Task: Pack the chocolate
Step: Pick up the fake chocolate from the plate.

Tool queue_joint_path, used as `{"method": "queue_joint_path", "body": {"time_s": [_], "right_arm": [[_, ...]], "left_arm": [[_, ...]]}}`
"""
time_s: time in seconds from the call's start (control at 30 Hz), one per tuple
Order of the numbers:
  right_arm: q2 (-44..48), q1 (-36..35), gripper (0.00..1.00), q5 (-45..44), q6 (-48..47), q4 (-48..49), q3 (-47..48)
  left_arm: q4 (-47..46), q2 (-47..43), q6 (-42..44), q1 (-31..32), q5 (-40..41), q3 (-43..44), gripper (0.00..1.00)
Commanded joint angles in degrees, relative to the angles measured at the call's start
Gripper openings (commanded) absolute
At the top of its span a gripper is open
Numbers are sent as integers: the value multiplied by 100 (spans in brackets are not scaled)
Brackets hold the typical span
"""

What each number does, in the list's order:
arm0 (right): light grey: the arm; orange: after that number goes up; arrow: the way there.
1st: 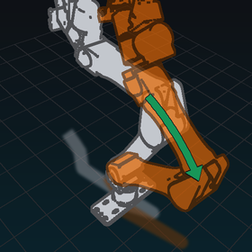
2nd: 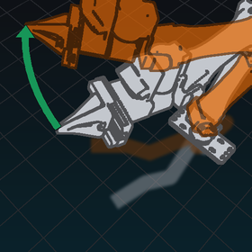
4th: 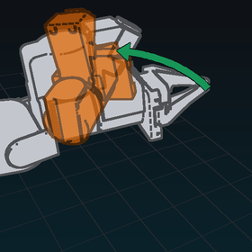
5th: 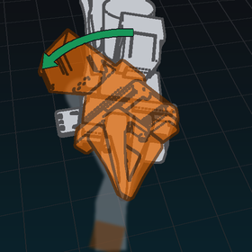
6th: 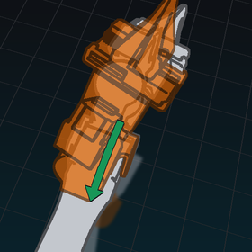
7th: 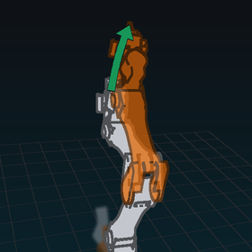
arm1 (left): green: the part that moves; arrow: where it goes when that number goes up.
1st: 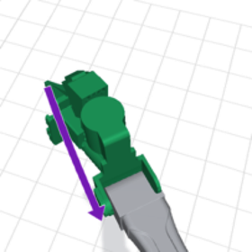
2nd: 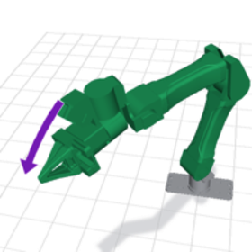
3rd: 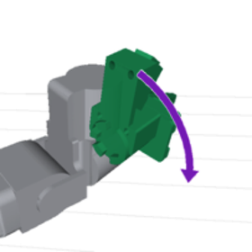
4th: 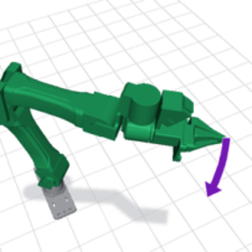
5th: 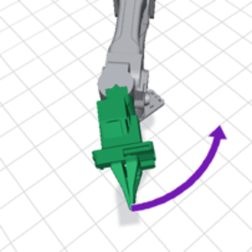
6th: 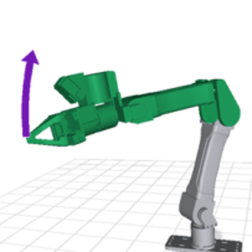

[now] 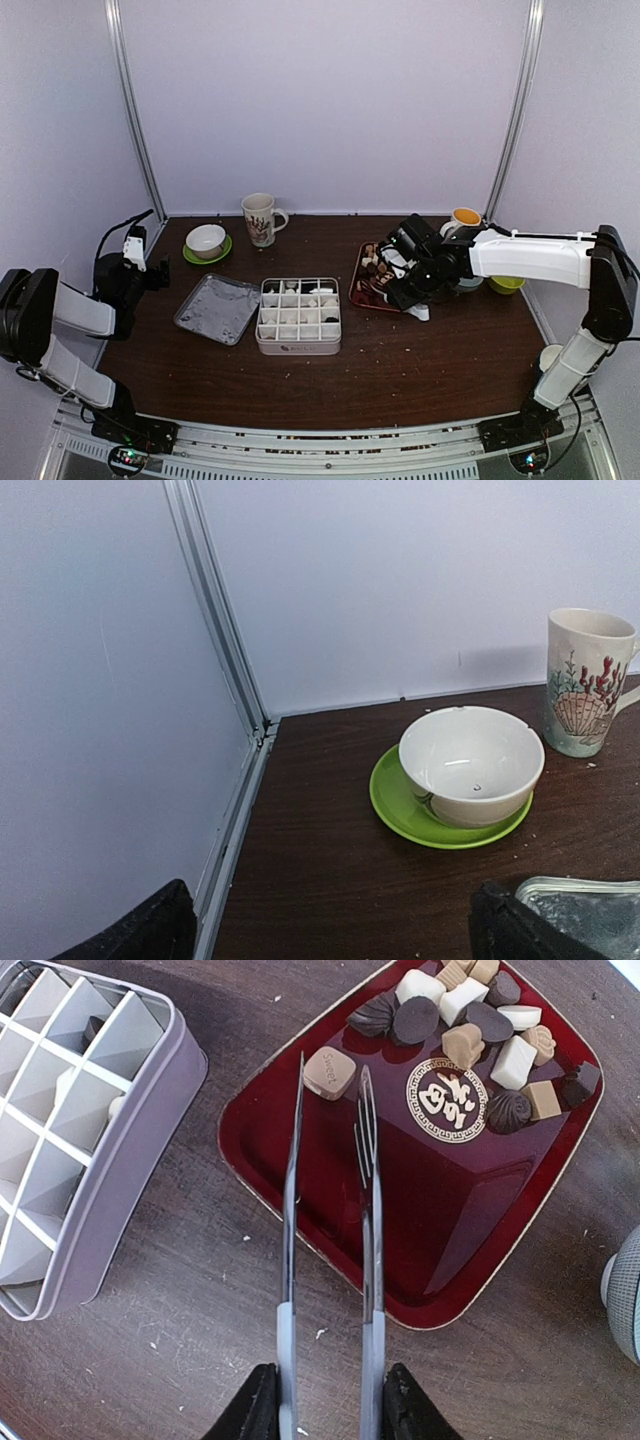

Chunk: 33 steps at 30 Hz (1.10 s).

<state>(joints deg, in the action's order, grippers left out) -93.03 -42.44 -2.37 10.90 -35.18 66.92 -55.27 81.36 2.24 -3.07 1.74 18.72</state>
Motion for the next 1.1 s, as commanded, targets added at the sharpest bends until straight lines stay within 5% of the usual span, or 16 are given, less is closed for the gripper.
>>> {"method": "queue_joint_path", "body": {"time_s": [0.0, 1.07], "right_arm": [[145, 34, 35, -117, 75, 56, 17], [467, 34, 32, 63, 141, 149, -129]], "left_arm": [[-160, 24, -48, -42, 37, 79, 98], [-158, 28, -53, -40, 37, 79, 98]]}}
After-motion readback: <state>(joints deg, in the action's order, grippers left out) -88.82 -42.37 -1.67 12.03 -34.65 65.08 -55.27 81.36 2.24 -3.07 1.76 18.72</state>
